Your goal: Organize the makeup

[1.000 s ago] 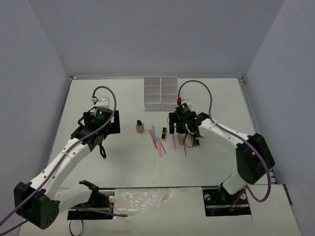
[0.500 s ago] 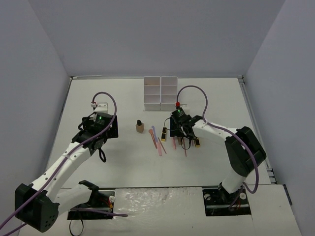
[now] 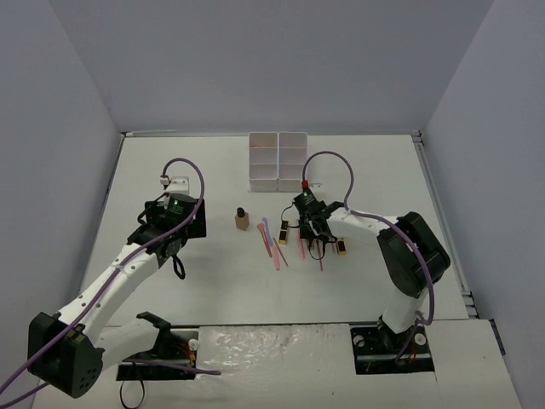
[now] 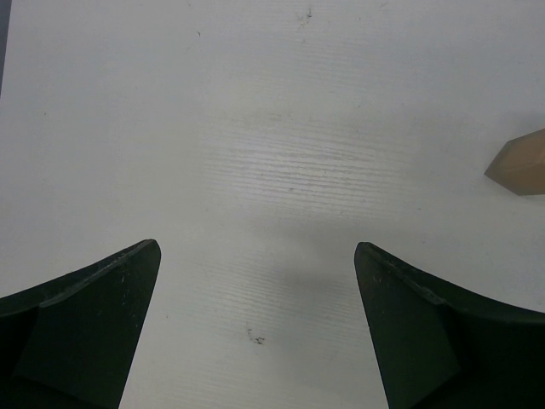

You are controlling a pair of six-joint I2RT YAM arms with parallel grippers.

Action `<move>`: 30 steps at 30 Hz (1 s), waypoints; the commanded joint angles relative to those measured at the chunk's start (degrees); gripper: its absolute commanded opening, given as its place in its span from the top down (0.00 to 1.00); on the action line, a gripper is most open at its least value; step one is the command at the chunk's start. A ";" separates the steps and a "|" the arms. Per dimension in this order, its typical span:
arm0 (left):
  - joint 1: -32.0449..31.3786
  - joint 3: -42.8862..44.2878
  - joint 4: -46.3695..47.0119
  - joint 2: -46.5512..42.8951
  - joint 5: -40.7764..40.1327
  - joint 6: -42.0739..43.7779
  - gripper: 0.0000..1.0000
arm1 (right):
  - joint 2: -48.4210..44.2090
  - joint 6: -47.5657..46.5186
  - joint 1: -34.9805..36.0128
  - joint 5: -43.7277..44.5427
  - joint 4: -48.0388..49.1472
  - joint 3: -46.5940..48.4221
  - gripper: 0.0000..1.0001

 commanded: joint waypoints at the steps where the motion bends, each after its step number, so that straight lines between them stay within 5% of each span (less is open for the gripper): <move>1: 0.24 1.05 2.57 -0.32 -0.31 -0.54 0.03 | -2.90 -0.92 -0.22 2.70 1.35 0.88 0.96; 9: 0.24 2.16 0.17 -1.53 -0.41 0.15 0.03 | -9.32 -9.74 -0.61 3.53 0.52 13.53 1.00; 18: 0.32 4.32 -4.41 -2.10 0.21 1.05 0.03 | 0.01 -7.93 -6.79 7.47 2.63 35.10 1.00; 22: 0.39 3.15 -4.03 -3.78 0.64 1.26 0.03 | 4.54 -6.23 -8.50 9.48 11.60 38.86 1.00; 30: 0.32 2.82 -5.06 -4.62 3.09 1.48 0.03 | 8.13 -12.59 -8.65 7.38 40.61 30.29 1.00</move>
